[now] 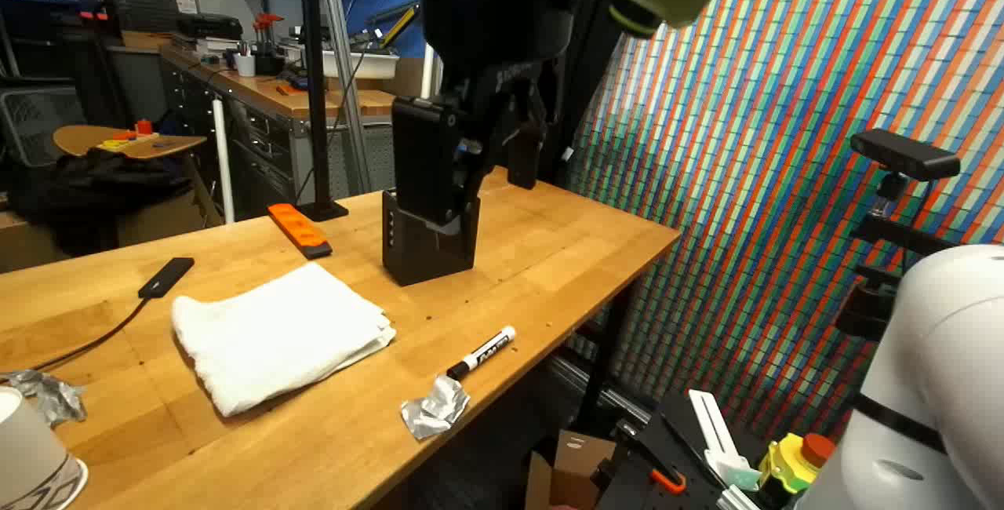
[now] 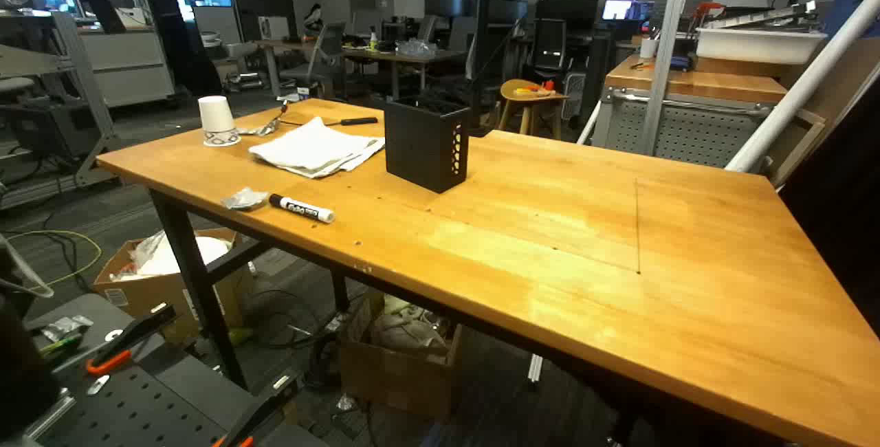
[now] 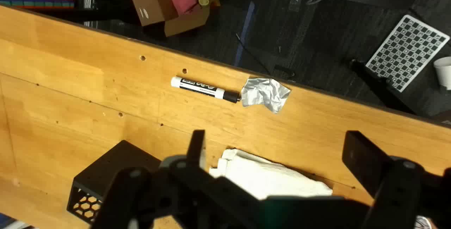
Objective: Pick up the cloth from the table and put it in the box
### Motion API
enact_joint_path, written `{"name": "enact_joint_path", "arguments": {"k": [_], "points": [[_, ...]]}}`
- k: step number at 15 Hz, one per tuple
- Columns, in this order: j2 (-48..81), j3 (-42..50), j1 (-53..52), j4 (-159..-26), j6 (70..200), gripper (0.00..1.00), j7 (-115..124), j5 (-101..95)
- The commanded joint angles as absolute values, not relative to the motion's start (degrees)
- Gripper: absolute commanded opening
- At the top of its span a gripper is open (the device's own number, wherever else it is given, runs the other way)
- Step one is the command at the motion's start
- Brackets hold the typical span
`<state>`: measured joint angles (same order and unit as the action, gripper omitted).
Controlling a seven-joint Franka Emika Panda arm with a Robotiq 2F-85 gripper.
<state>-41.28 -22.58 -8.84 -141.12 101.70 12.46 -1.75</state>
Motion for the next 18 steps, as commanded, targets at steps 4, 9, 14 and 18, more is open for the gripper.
{"name": "enact_joint_path", "arguments": {"k": [4,9,14,18], "points": [[-41.13,-21.5,-10.31,-140.1,101.59,1.0,13.32,-2.6],[-41.12,-21.5,-10.31,-140.01,101.59,1.0,13.32,-2.6],[-39.55,-20.97,-11.18,-138.79,103.87,1.0,12.05,-1.18],[-35.76,-20.34,-13.94,-136.63,112.55,1.0,9.32,1.04]]}}
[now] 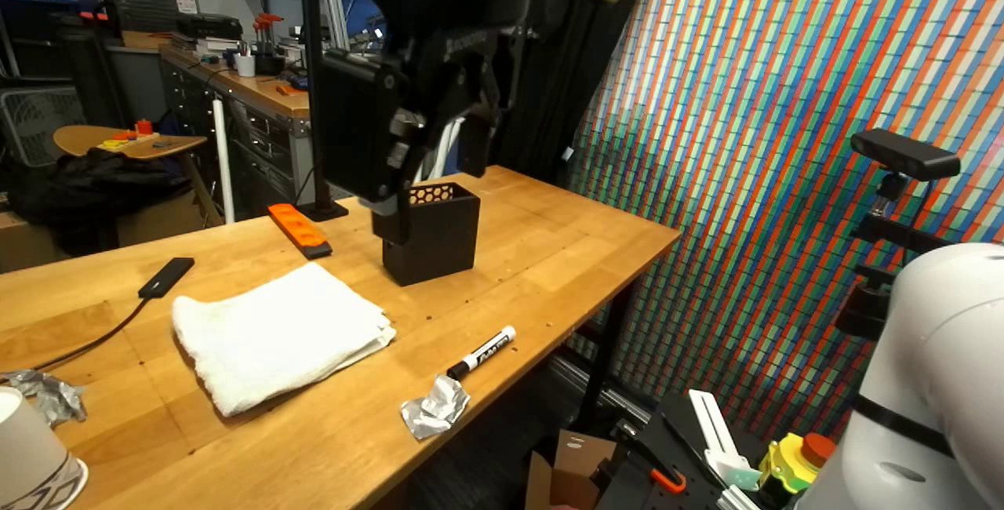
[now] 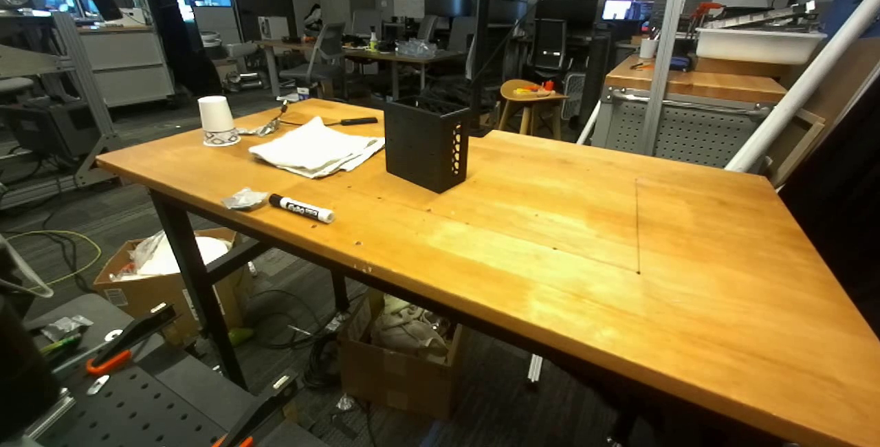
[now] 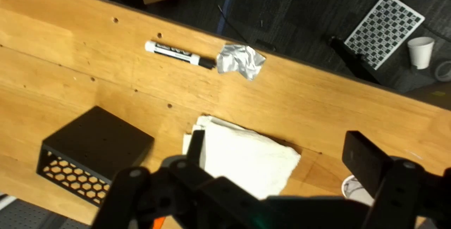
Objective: Pick up the cloth from the table and put it in the box
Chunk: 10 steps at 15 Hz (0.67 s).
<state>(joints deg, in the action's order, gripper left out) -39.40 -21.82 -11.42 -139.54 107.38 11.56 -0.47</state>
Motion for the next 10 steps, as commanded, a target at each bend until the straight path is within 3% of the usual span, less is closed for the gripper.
{"name": "enact_joint_path", "arguments": {"k": [1,10], "points": [[-34.51,-20.36,-14.43,-136.05,115.11,1.0,8.65,0.96],[-17.35,-19.18,-9.87,-133.78,139.86,1.0,6.65,-8.82]]}}
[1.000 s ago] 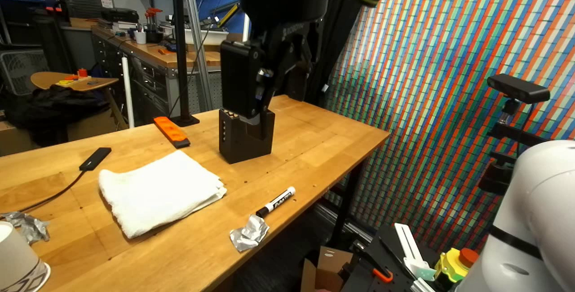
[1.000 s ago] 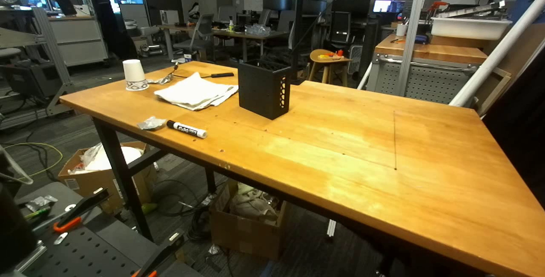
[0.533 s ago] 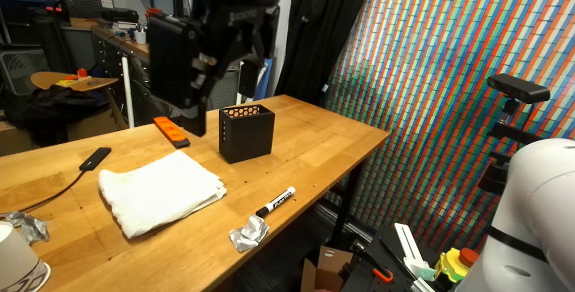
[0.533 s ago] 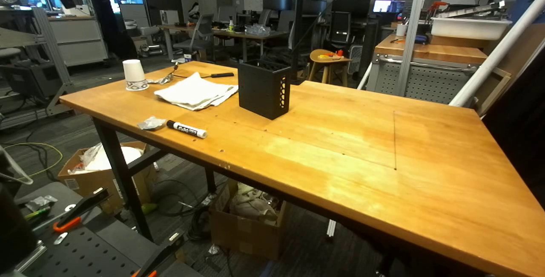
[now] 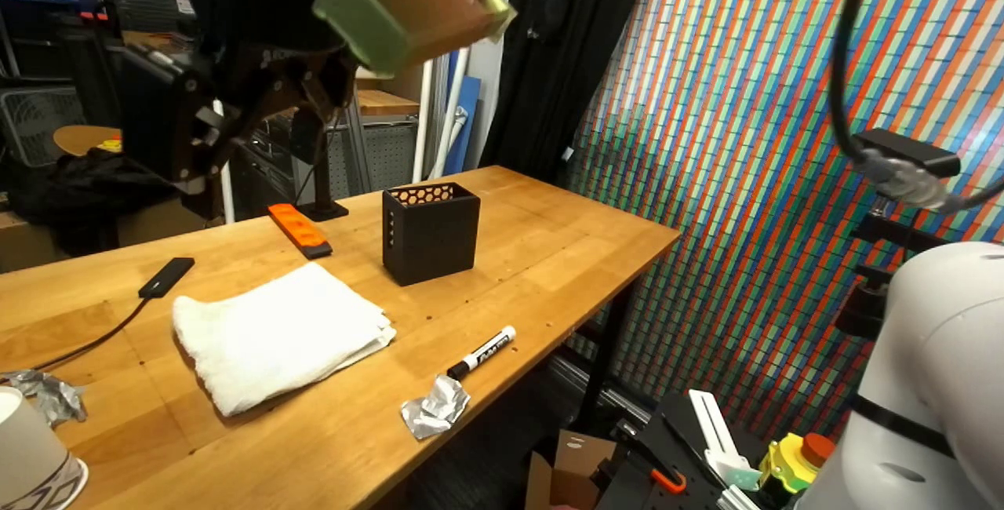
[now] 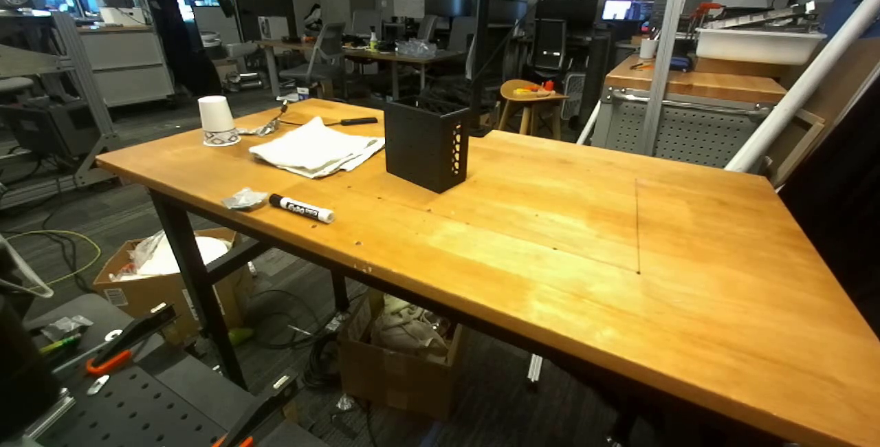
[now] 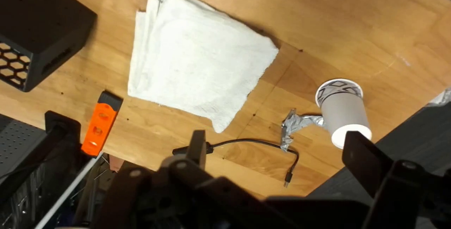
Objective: Pick up the cloth from the table and put it in the box
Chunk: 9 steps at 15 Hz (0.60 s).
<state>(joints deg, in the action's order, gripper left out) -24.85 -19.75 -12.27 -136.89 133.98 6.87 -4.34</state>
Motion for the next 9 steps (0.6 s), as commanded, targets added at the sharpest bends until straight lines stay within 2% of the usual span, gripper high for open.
{"name": "enact_joint_path", "arguments": {"k": [1,9], "points": [[-15.26,-18.93,-9.1,-133.32,141.63,1.0,6.92,-10.59],[5.22,-14.63,-7.5,-123.56,146.77,1.0,10.94,-19.7]]}}
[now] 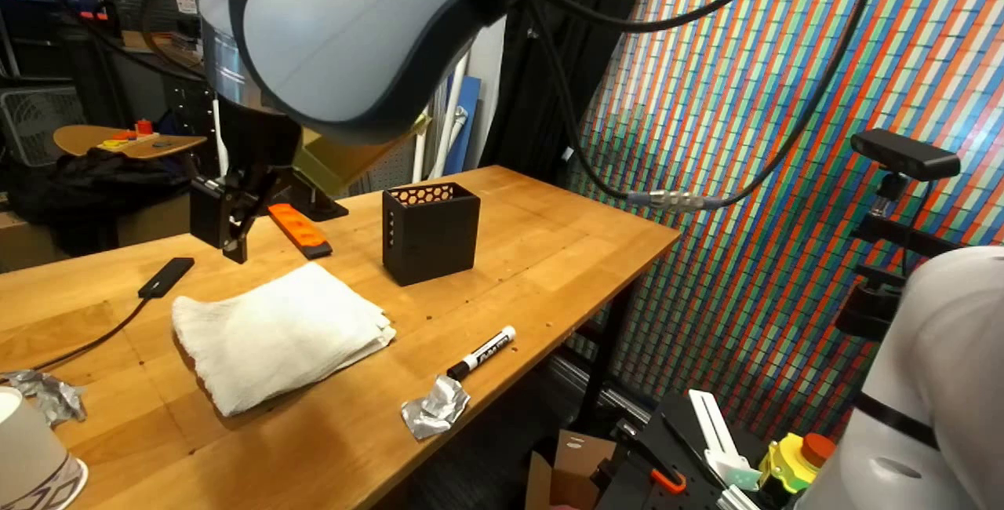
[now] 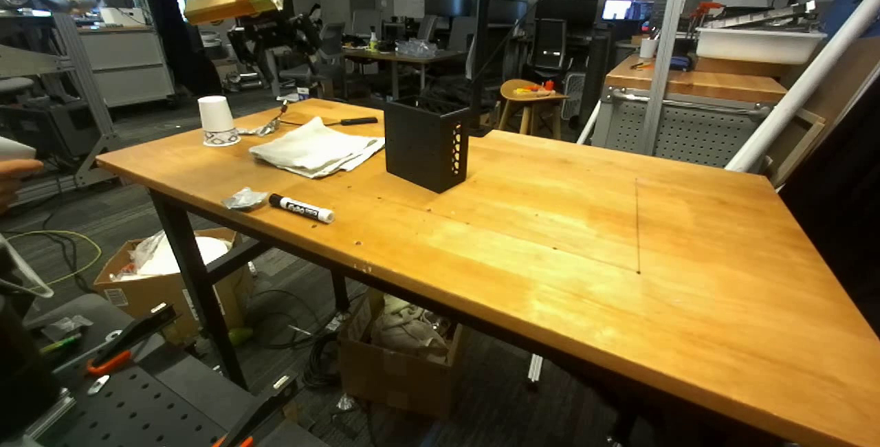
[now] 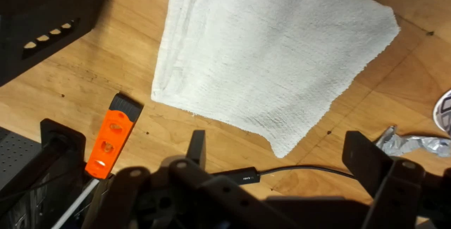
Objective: Pick up the cloth from the table and put it in the box
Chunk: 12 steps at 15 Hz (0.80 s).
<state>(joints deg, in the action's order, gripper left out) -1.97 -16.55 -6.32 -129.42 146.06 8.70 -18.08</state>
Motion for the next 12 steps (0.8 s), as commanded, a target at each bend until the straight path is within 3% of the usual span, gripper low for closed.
{"name": "enact_joint_path", "arguments": {"k": [1,12], "points": [[7.58,-13.9,-8.04,-122.3,146.82,1.0,11.1,-18.97],[23.33,-6.96,-15.06,-117.02,148.13,1.0,11.97,-18.38]]}}
